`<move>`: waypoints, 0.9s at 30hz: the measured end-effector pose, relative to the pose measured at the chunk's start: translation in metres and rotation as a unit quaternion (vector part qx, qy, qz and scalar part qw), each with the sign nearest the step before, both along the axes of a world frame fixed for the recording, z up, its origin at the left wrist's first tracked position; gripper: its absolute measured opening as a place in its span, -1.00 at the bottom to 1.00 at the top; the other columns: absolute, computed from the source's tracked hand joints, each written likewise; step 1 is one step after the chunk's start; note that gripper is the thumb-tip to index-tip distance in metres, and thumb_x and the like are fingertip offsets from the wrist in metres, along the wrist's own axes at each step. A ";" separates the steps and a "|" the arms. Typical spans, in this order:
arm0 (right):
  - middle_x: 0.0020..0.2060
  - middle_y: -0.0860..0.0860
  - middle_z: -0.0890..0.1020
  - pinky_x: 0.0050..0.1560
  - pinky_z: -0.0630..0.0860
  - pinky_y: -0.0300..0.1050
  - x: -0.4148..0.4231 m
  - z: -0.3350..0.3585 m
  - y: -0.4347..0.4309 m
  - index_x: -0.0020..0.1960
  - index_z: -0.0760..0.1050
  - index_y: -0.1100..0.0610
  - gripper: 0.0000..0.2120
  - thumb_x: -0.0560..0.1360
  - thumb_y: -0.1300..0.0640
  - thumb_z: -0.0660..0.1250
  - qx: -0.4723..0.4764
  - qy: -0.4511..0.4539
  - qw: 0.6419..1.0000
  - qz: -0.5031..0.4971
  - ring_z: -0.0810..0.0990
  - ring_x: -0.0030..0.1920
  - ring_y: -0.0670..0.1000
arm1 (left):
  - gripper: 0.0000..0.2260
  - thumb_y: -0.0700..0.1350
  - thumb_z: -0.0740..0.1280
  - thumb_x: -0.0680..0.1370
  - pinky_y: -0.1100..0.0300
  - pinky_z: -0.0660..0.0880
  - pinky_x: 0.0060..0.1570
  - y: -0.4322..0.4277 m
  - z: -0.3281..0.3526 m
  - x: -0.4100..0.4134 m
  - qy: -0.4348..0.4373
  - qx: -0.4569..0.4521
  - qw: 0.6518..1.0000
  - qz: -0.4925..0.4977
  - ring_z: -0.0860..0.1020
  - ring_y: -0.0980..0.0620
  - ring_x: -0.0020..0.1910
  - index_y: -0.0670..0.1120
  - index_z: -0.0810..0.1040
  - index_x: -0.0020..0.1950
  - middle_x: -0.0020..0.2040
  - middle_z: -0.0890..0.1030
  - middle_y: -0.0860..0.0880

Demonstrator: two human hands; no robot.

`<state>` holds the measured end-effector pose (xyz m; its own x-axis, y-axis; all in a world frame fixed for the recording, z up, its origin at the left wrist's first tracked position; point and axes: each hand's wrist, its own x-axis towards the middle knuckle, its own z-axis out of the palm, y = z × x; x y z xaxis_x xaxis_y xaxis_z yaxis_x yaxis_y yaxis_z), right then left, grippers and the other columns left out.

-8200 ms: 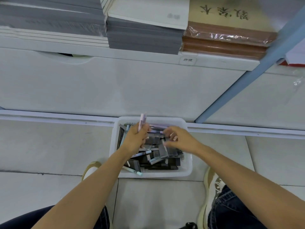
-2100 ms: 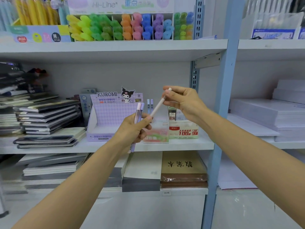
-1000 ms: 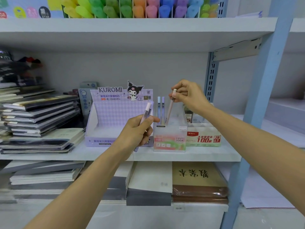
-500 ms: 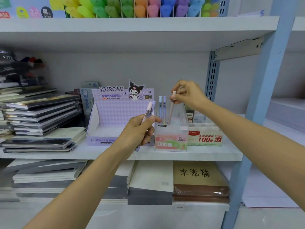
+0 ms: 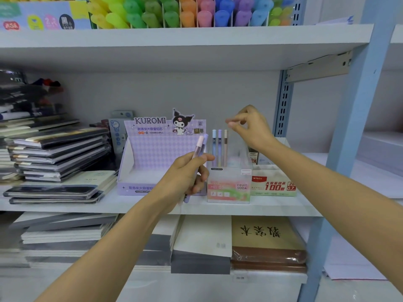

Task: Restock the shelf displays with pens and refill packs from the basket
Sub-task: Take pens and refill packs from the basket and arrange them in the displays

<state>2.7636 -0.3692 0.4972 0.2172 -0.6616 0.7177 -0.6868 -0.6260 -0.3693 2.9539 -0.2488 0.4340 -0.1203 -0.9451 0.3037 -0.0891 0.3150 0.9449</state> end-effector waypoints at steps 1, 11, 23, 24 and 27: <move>-0.01 0.05 0.56 -0.01 0.43 -0.19 0.000 0.004 0.008 0.14 0.62 0.12 -0.79 0.58 0.10 0.31 0.003 -0.037 0.999 0.028 0.51 -0.04 -0.04 | -0.79 -0.04 0.14 0.66 0.30 0.27 -0.56 0.001 0.001 0.000 0.008 0.005 1.000 -0.006 0.34 0.07 -0.54 -0.06 0.53 0.13 -0.38 0.48 0.02; -0.27 0.09 0.67 -0.20 0.58 -0.27 0.001 0.003 0.069 0.05 0.59 0.27 -0.87 0.51 0.31 0.36 0.230 -0.190 0.886 0.354 0.62 -0.30 -0.06 | -0.68 0.03 0.13 0.66 0.24 0.47 -0.39 0.015 0.009 -0.014 -0.001 -0.019 0.997 -0.073 0.54 0.04 -0.38 -0.12 0.60 0.12 -0.30 0.60 -0.04; -0.12 0.10 0.71 -0.05 0.61 -0.21 -0.025 0.010 0.071 0.10 0.58 0.24 -0.83 0.52 0.26 0.35 0.235 -0.325 0.843 0.360 0.69 -0.03 0.06 | -0.83 -0.08 0.30 0.61 0.35 0.24 -0.59 0.023 0.016 -0.016 0.026 -0.015 0.998 0.049 0.31 0.11 -0.55 -0.16 0.62 0.04 -0.35 0.54 0.04; -0.10 0.10 0.71 -0.03 0.61 -0.20 -0.028 0.012 0.069 0.12 0.58 0.24 -0.82 0.52 0.26 0.35 0.233 -0.326 0.845 0.354 0.69 -0.01 0.06 | -0.82 -0.07 0.30 0.62 0.35 0.25 -0.58 0.024 0.017 -0.016 0.032 -0.007 0.998 0.052 0.34 0.11 -0.53 -0.15 0.59 0.05 -0.31 0.56 0.02; -0.06 0.14 0.70 -0.02 0.61 -0.21 -0.038 0.020 0.061 0.18 0.56 0.26 -0.76 0.52 0.29 0.35 0.216 -0.336 0.858 0.322 0.69 0.00 0.07 | -0.85 -0.08 0.25 0.64 0.31 0.32 -0.51 0.023 0.020 -0.016 0.077 0.024 0.995 0.051 0.42 0.09 -0.47 -0.15 0.51 0.09 -0.17 0.58 -0.08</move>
